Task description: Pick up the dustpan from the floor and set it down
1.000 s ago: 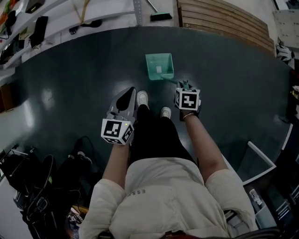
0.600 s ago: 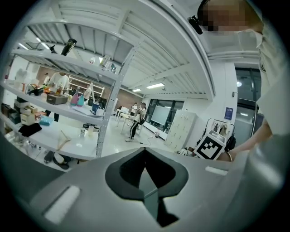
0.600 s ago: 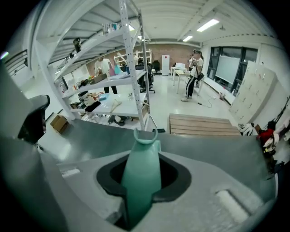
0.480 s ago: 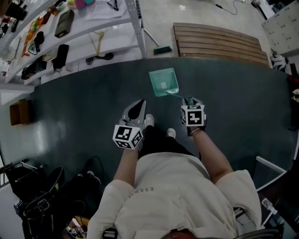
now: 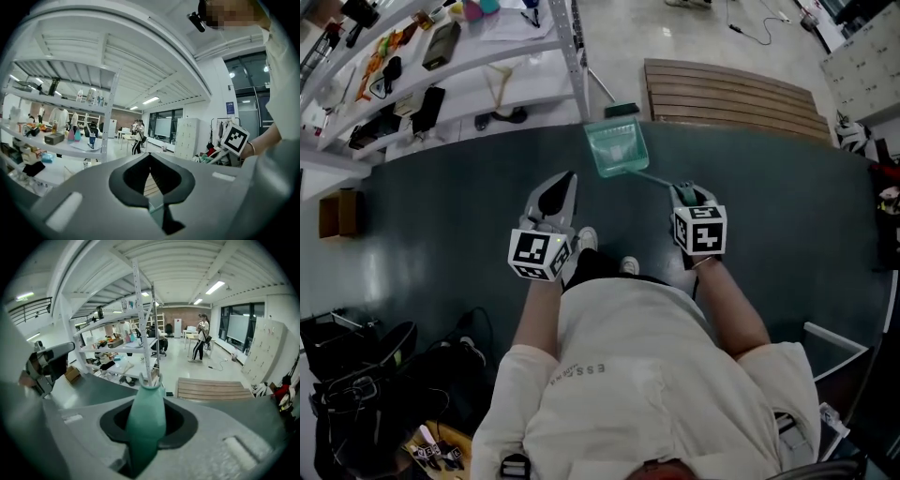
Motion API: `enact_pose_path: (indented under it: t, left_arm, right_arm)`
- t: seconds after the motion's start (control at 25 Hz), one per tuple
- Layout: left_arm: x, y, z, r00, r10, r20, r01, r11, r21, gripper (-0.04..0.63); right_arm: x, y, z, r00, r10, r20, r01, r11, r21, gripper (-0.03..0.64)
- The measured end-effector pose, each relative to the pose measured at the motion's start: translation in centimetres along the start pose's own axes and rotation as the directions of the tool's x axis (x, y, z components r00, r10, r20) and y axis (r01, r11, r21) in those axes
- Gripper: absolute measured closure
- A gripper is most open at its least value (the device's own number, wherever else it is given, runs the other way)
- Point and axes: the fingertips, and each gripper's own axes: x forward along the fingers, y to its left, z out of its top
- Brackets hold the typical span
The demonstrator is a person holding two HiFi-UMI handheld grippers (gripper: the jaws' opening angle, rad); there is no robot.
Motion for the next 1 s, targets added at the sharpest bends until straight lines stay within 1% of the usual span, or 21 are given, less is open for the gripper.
enact_pose_path:
  t: [0.2, 0.32, 0.56, 0.68, 0.76, 0.88, 1.0]
  left_arm:
    - [-0.7, -1.2, 0.6, 0.999, 0.043, 0.021, -0.043, 0.999, 0.011, 0.578]
    - [-0.9, -1.6, 1.1, 0.997, 0.042, 0.061, -0.043, 0.999, 0.018, 0.578]
    - [-0.7, -2.3, 1.0, 0.997, 0.015, 0.079, -0.016, 1.0, 0.014, 0.578]
    - [-0.3, -2.5, 1.4, 0.993, -0.02, 0.115, 0.019, 1.0, 0.016, 0.578]
    - [0.0, -2.4, 1.4, 0.991, -0.039, 0.126, 0.036, 0.999, 0.026, 0.578]
    - [0.8, -1.8, 1.2, 0.992, -0.051, 0.116, 0.046, 0.998, 0.049, 0.578]
    - [1.6, -0.1, 1.1, 0.995, -0.048, 0.09, 0.043, 0.997, 0.062, 0.578]
  right_arm:
    - [-2.3, -0.1, -0.2, 0.999, 0.0, 0.04, 0.001, 1.0, -0.013, 0.543]
    - [-2.2, -0.3, -0.4, 0.999, -0.001, 0.039, 0.001, 1.0, -0.016, 0.543]
    - [-1.9, -0.5, -1.2, 1.0, 0.01, 0.019, -0.01, 1.0, -0.024, 0.545]
    - [-1.3, -0.4, -1.2, 1.0, 0.013, 0.006, -0.013, 0.999, -0.029, 0.545]
    - [-0.6, -0.4, -1.2, 1.0, 0.013, -0.005, -0.014, 1.0, -0.026, 0.545]
    - [0.8, -0.4, -1.1, 1.0, 0.011, -0.029, -0.011, 1.0, -0.022, 0.545]
    - [3.2, 0.1, -0.7, 0.998, 0.001, -0.062, -0.002, 1.0, -0.019, 0.544]
